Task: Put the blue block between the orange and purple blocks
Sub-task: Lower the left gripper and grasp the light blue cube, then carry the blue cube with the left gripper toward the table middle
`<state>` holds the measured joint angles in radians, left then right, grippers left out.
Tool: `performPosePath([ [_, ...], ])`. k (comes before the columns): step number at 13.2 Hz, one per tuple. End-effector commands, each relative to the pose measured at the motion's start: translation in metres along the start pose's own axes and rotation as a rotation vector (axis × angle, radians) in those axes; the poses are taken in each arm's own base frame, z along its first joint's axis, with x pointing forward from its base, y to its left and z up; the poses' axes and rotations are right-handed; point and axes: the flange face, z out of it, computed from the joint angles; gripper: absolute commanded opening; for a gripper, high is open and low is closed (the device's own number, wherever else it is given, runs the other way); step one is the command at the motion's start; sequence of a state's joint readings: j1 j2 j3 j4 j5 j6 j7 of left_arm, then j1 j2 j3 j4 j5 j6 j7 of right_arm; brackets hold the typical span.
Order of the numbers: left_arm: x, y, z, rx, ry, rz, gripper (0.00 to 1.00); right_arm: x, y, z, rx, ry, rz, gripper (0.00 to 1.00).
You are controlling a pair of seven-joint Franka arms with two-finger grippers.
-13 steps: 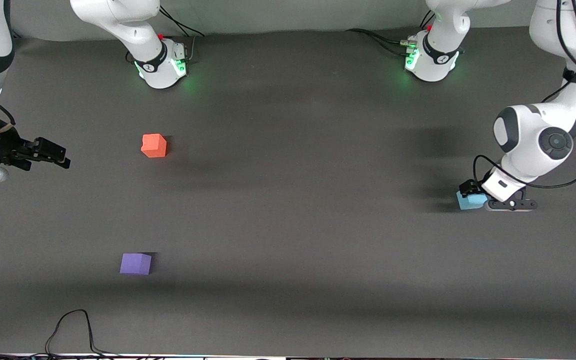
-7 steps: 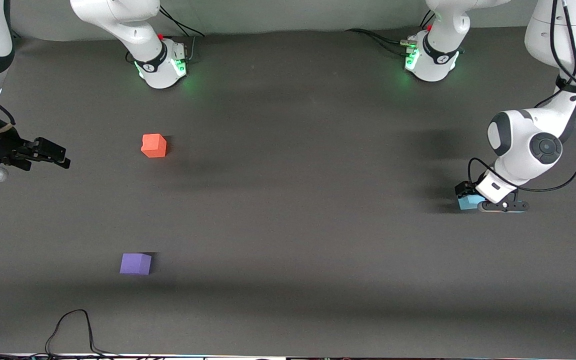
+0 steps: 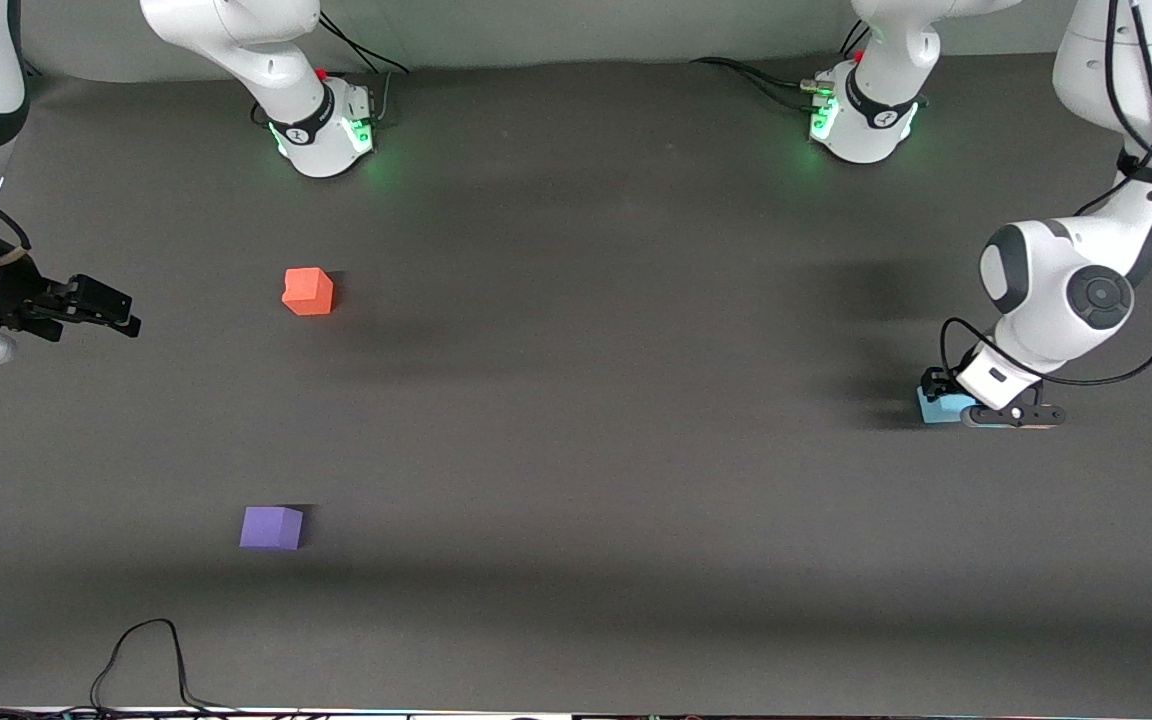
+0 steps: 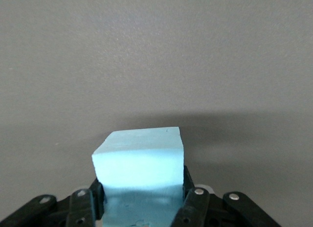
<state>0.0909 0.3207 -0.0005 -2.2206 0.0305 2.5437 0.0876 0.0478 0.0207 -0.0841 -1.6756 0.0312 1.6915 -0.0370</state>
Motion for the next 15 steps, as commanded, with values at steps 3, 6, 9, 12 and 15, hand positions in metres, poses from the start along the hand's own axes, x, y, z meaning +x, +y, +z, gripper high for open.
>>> performPosePath([
  [3, 0.023, -0.005, -0.133, 0.001, -0.099, 0.006, 0.39, -0.002, 0.0, -0.002, 0.018, 0.013, 0.003, 1.0],
  [6, 0.019, 0.048, -0.198, 0.0, -0.131, 0.017, 0.39, -0.002, 0.0, -0.002, 0.018, 0.013, 0.003, 1.0],
  [9, 0.02, 0.173, -0.229, 0.005, -0.109, -0.063, 0.39, -0.002, 0.0, -0.002, 0.018, 0.013, 0.001, 1.0],
  [12, 0.013, 0.324, -0.228, -0.008, -0.083, -0.132, 0.38, -0.002, 0.0, -0.002, 0.018, 0.013, 0.003, 1.0],
  [15, -0.008, 0.469, -0.192, 0.01, -0.076, -0.17, 0.38, -0.002, 0.0, -0.002, 0.018, 0.013, 0.003, 1.0],
])
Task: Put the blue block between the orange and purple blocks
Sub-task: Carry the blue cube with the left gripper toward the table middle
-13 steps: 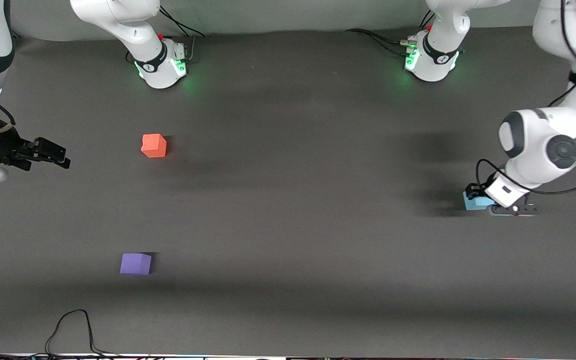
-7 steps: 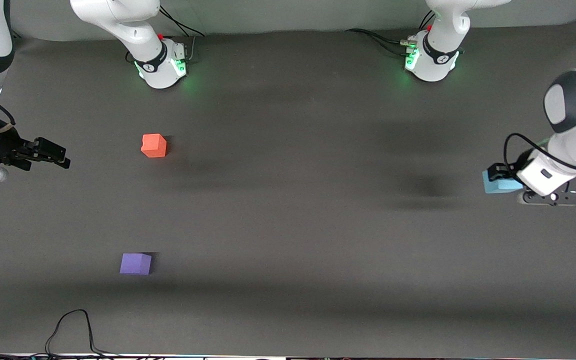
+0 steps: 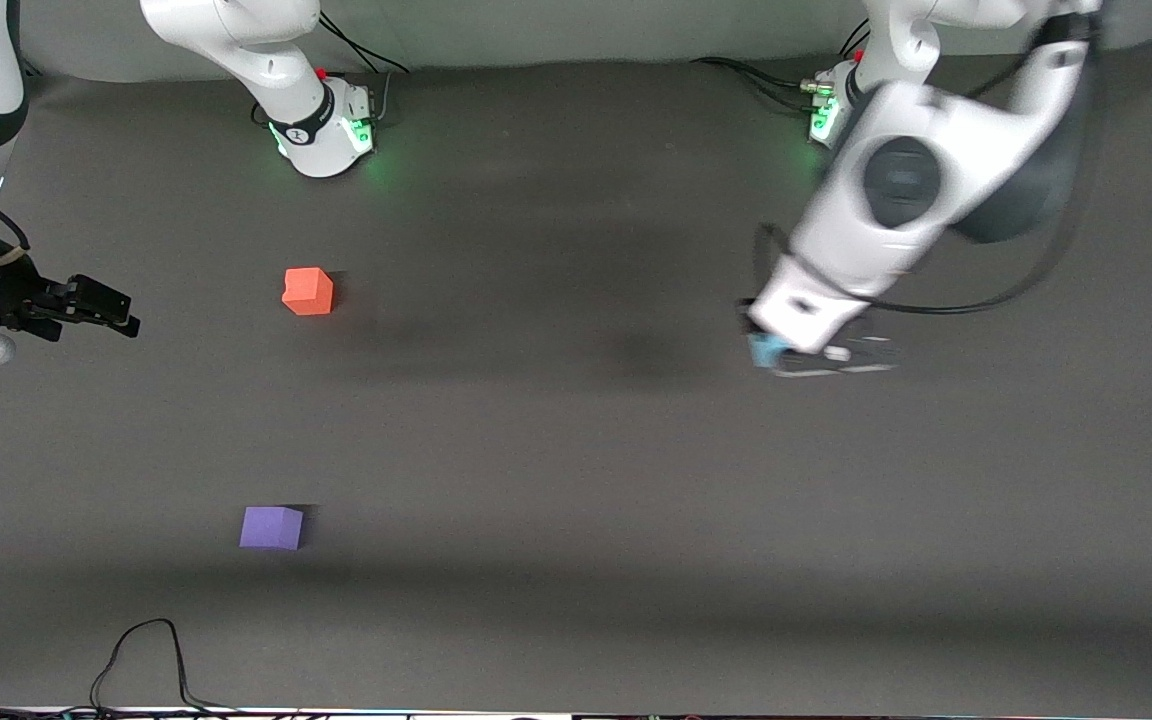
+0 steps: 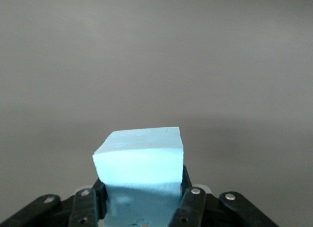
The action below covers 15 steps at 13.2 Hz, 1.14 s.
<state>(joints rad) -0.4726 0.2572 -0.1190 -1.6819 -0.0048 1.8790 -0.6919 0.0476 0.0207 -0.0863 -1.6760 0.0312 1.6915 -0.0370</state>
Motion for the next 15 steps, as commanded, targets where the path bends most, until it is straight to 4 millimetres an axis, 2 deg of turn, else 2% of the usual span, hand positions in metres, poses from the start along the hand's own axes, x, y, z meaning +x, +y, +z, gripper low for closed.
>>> performPosePath([
  [1, -0.012, 0.111, 0.054, 0.038, -0.007, -0.05, 0.38, -0.002, -0.001, -0.003, 0.018, 0.014, 0.001, 1.0],
  [3, -0.03, 0.16, 0.09, 0.046, 0.003, -0.05, 0.38, -0.002, -0.001, -0.003, 0.018, 0.014, 0.001, 1.0],
  [4, -0.046, 0.187, 0.109, 0.024, 0.02, -0.041, 0.38, -0.002, -0.001, -0.003, 0.018, 0.014, 0.001, 1.0],
  [7, -0.097, 0.241, 0.168, 0.003, 0.081, 0.0, 0.38, -0.002, -0.001, 0.0, 0.018, 0.009, 0.001, 1.0],
  [9, -0.104, 0.247, 0.208, 0.017, 0.068, 0.02, 0.38, -0.003, 0.004, 0.002, 0.018, 0.005, 0.009, 1.0],
  [11, -0.103, 0.247, 0.235, 0.027, 0.069, 0.032, 0.38, -0.003, 0.008, 0.004, 0.018, 0.002, 0.016, 1.0],
  [12, -0.103, 0.246, 0.24, 0.035, 0.071, 0.039, 0.47, -0.003, 0.009, 0.006, 0.018, -0.001, 0.015, 1.0],
  [13, -0.101, 0.245, 0.241, 0.035, 0.071, 0.044, 0.71, -0.002, 0.01, 0.005, 0.015, 0.016, 0.016, 1.0],
  [14, -0.102, 0.245, 0.24, 0.036, 0.072, 0.044, 0.99, 0.0, 0.011, 0.006, 0.012, 0.026, 0.018, 1.0],
  [15, -0.101, 0.244, 0.235, 0.04, 0.071, 0.039, 1.0, 0.001, 0.012, 0.006, 0.012, 0.036, 0.018, 1.0],
])
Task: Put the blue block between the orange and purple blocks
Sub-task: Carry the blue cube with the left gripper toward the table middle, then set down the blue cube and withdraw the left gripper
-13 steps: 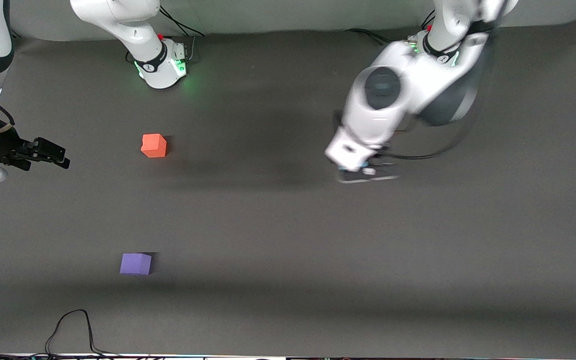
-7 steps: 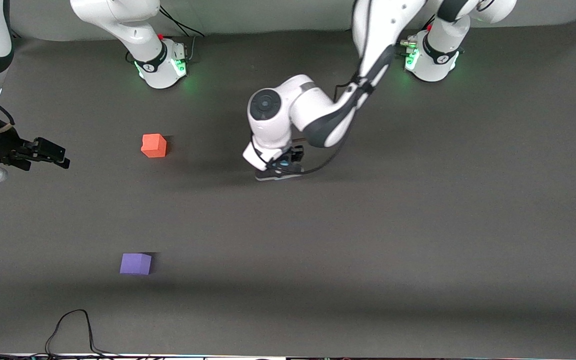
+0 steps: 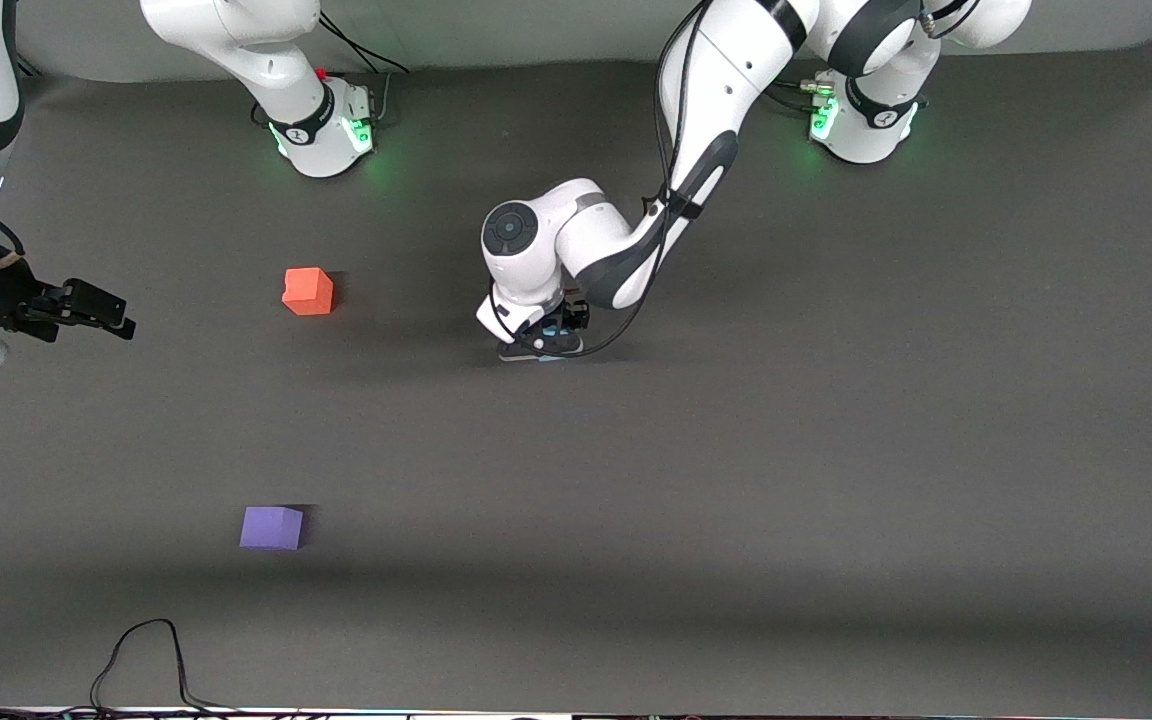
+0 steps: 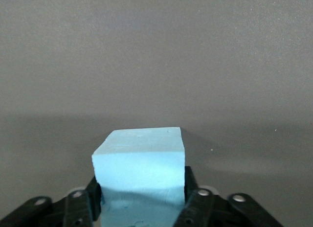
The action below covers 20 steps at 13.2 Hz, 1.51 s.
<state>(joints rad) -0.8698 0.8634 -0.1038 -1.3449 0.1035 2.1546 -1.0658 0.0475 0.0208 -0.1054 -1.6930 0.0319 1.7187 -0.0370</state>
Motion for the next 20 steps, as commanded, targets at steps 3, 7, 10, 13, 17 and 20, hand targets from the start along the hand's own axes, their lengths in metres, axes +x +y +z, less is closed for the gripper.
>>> performPosePath([
  [3, 0.038, -0.026, -0.072, 0.014, 0.014, -0.013, 1.0, 0.007, 0.001, 0.005, 0.008, 0.045, -0.009, 1.0],
  [7, 0.113, -0.149, -0.194, -0.05, -0.148, 0.0, 1.0, 0.003, -0.007, 0.009, 0.016, 0.009, -0.019, 1.0],
  [10, 0.2, -0.299, -0.218, -0.079, -0.16, -0.044, 1.0, 0.007, -0.068, 0.017, 0.094, -0.003, -0.084, 1.0],
  [13, 0.243, -0.442, -0.229, -0.113, -0.216, -0.005, 1.0, 0.0, -0.165, 0.025, 0.092, -0.023, -0.085, 1.0],
  [17, 0.236, -0.567, -0.266, -0.098, -0.177, 0.041, 1.0, -0.026, -0.316, 0.058, 0.082, -0.025, -0.083, 1.0],
  [20, 0.201, -0.587, -0.307, -0.037, -0.125, 0.038, 1.0, -0.056, -0.405, 0.107, 0.072, -0.012, -0.076, 1.0],
])
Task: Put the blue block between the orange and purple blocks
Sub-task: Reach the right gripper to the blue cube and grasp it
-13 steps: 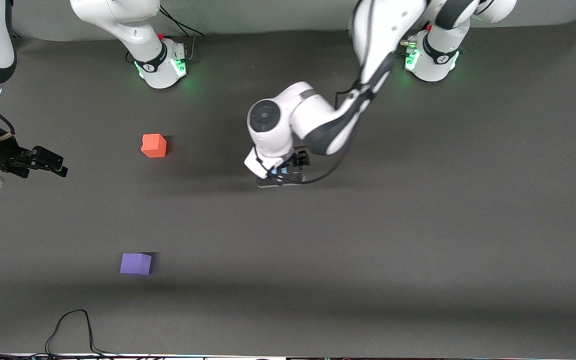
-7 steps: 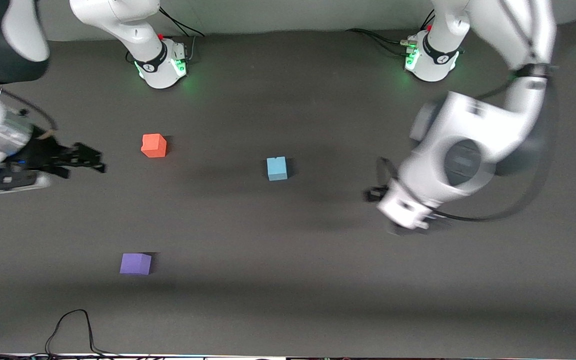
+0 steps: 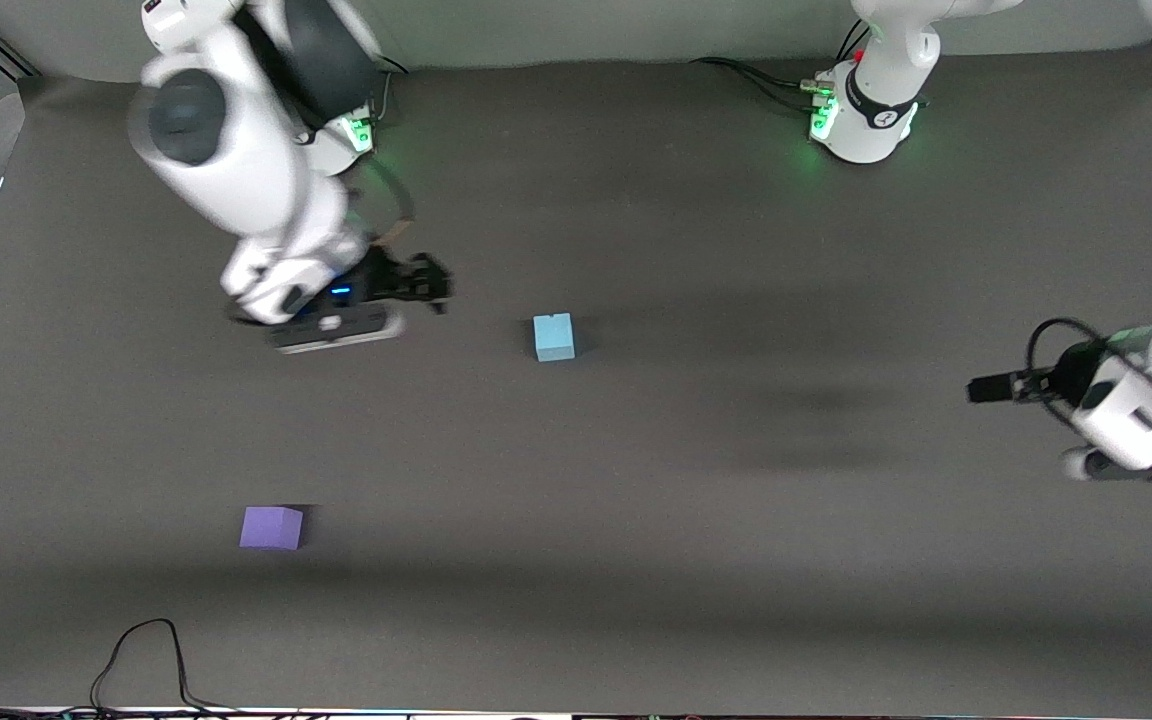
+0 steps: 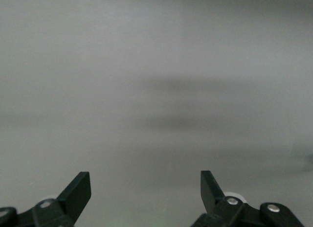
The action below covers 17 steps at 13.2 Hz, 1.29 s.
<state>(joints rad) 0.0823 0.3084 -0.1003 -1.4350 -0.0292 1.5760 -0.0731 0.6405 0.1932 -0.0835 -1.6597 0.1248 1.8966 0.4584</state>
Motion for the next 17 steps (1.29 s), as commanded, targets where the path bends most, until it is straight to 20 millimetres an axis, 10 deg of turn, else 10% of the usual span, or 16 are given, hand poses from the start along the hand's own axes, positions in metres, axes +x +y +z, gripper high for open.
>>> performPosePath([
  [1, -0.053, 0.001, -0.033, 0.061, 0.042, 0.02, 1.0, -0.007, -0.059, 0.052, -0.014, 0.011, -0.025, 1.0],
  [9, -0.083, 0.007, -0.051, 0.074, 0.071, 0.029, 1.0, -0.063, -0.07, 0.238, -0.062, 0.037, -0.084, 1.0],
  [17, -0.076, 0.01, -0.061, 0.069, 0.053, 0.054, 1.0, -0.074, -0.077, 0.319, -0.06, 0.068, -0.07, 1.0],
])
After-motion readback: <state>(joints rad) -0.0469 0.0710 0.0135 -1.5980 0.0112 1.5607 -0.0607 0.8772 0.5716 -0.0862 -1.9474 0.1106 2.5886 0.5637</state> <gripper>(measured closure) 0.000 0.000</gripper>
